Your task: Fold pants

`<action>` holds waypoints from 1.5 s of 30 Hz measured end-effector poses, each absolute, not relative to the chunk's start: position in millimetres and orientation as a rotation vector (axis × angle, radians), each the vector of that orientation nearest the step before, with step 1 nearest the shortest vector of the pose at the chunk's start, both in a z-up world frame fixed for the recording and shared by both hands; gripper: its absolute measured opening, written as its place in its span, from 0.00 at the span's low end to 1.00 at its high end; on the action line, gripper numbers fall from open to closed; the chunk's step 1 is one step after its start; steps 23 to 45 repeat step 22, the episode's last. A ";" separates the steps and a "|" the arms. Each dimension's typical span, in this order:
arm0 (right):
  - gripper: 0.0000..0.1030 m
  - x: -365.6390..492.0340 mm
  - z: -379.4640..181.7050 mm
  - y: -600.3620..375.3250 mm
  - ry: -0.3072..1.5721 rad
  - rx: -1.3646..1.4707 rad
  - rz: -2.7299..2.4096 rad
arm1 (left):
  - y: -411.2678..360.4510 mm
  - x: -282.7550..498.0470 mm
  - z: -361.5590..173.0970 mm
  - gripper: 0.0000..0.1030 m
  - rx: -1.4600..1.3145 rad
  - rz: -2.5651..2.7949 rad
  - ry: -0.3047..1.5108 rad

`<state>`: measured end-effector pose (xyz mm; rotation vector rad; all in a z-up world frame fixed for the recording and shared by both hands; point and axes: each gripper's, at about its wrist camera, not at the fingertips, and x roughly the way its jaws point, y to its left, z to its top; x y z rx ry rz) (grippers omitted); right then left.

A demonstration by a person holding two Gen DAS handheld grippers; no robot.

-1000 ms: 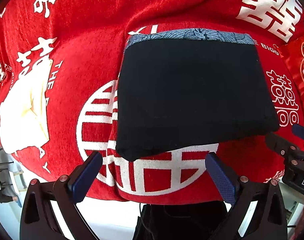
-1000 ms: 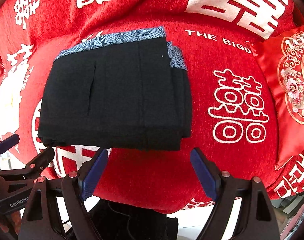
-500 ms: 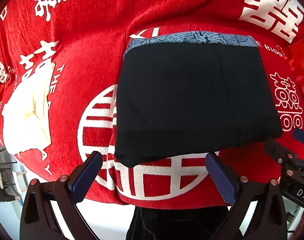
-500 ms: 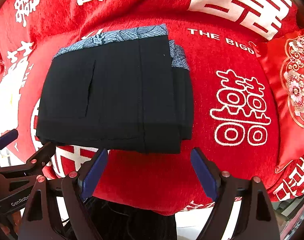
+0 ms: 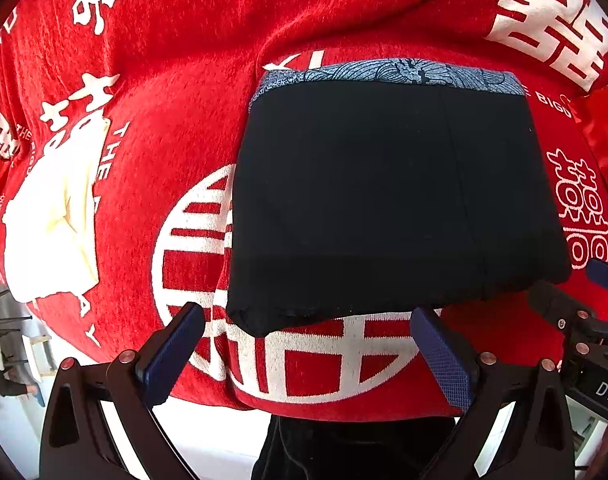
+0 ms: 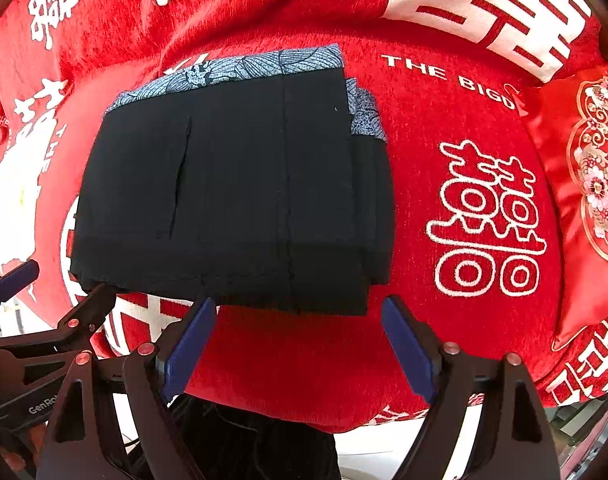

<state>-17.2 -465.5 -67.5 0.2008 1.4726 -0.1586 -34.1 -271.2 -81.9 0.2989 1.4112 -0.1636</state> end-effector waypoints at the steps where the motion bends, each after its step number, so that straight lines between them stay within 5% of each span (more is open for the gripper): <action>1: 0.84 -16.7 -67.8 -465.6 1.473 0.201 -0.160 | -271.5 -33.8 -82.2 1.00 0.299 -0.164 1.410; 45: 0.84 -12.6 -71.3 -467.2 1.482 0.199 -0.167 | -274.0 -29.3 -81.3 1.00 0.290 -0.170 1.370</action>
